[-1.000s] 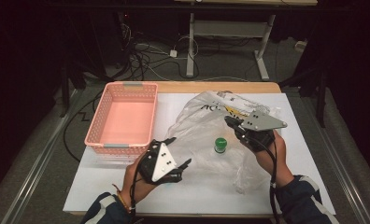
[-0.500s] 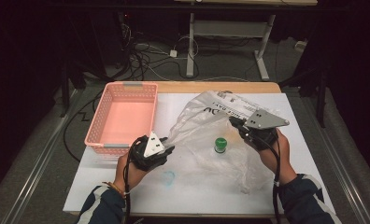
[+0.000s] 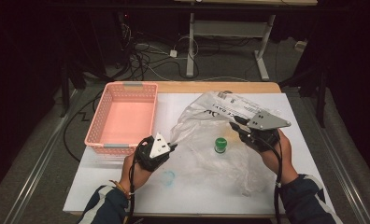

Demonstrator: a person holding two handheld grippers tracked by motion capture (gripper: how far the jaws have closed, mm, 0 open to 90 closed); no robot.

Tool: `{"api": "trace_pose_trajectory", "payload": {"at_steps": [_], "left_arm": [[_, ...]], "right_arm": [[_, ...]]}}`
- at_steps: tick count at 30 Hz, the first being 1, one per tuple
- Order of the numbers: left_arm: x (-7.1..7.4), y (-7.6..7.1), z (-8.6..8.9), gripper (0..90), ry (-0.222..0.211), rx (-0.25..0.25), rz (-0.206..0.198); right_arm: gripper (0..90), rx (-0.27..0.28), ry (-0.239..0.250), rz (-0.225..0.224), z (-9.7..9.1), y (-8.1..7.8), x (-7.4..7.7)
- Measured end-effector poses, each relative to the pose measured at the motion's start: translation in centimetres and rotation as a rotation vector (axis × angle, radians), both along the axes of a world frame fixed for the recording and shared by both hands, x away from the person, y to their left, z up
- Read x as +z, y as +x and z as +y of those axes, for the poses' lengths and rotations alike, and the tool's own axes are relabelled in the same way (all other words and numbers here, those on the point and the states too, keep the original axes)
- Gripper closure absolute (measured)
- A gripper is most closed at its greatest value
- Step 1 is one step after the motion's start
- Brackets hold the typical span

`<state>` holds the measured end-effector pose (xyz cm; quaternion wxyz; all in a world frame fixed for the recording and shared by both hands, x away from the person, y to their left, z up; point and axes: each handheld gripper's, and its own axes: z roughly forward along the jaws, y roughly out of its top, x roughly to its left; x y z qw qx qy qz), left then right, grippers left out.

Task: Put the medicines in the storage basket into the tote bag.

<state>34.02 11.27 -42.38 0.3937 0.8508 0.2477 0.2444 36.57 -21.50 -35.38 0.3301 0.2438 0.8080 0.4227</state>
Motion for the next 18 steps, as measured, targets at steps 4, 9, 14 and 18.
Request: {"api": "trace_pose_trajectory", "payload": {"at_steps": [4,9,14,18], "left_arm": [[0.0,0.1,0.2,86.4,0.017,0.032,-0.01],[-0.1,0.2,0.5,86.5,0.029,0.071,-0.001],[-0.2,0.2,0.7,86.5,0.039,0.094,0.004],[-0.4,0.4,0.9,86.5,0.043,0.108,0.009]], "right_arm": [[56.9,0.004,0.018,-0.012,-0.3,-0.8,0.5],[41.4,-0.027,0.082,-0.055,-1.3,-2.7,1.6],[38.9,0.025,0.095,-0.02,-2.6,-4.9,1.6],[35.7,0.068,0.046,0.053,-3.9,-6.9,-0.4]]}}
